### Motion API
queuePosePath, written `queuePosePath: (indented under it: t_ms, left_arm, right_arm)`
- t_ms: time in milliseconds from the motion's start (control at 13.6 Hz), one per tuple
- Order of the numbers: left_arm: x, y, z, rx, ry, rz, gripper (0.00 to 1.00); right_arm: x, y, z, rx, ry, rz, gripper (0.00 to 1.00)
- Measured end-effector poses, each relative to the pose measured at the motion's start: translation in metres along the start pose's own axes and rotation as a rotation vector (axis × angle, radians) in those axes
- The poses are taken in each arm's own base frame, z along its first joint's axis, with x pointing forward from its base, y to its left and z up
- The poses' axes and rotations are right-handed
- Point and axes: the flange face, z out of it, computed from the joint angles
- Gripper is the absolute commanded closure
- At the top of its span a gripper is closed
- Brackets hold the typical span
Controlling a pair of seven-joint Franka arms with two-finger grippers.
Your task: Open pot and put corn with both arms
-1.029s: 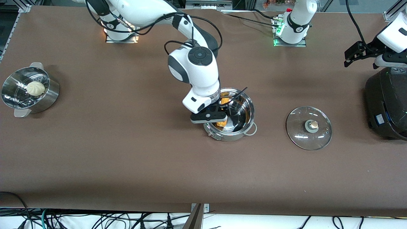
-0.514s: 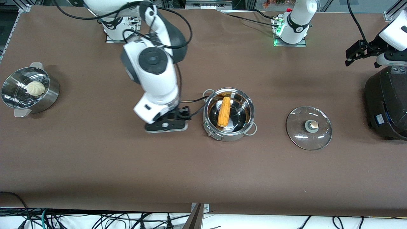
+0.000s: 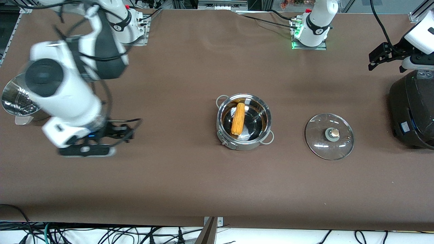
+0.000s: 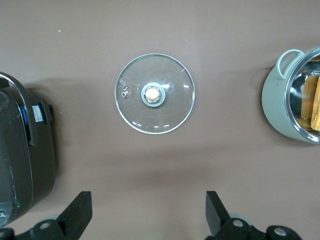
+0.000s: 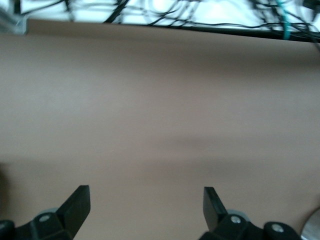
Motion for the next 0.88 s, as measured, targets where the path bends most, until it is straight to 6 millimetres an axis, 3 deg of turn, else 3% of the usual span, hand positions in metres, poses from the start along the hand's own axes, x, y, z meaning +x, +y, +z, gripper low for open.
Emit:
queuePosePath:
  t_ms: [220, 367, 588, 882]
  left_arm:
    - [0.0, 0.0, 0.0, 0.0, 0.0, 0.0, 0.0]
    - [0.0, 0.0, 0.0, 0.0, 0.0, 0.0, 0.0]
    - [0.0, 0.0, -0.001, 0.0, 0.001, 0.0, 0.0]
    - [0.0, 0.0, -0.001, 0.0, 0.001, 0.0, 0.0]
  right_arm:
    - [-0.003, 0.082, -0.028, 0.012, 0.006, 0.105, 0.0]
    - [-0.014, 0.118, -0.037, 0.007, -0.005, 0.152, 0.0]
    - [-0.038, 0.149, -0.056, -0.004, -0.01, 0.194, 0.0]
    - [-0.082, 0.158, -0.073, 0.0, -0.026, 0.198, 0.0]
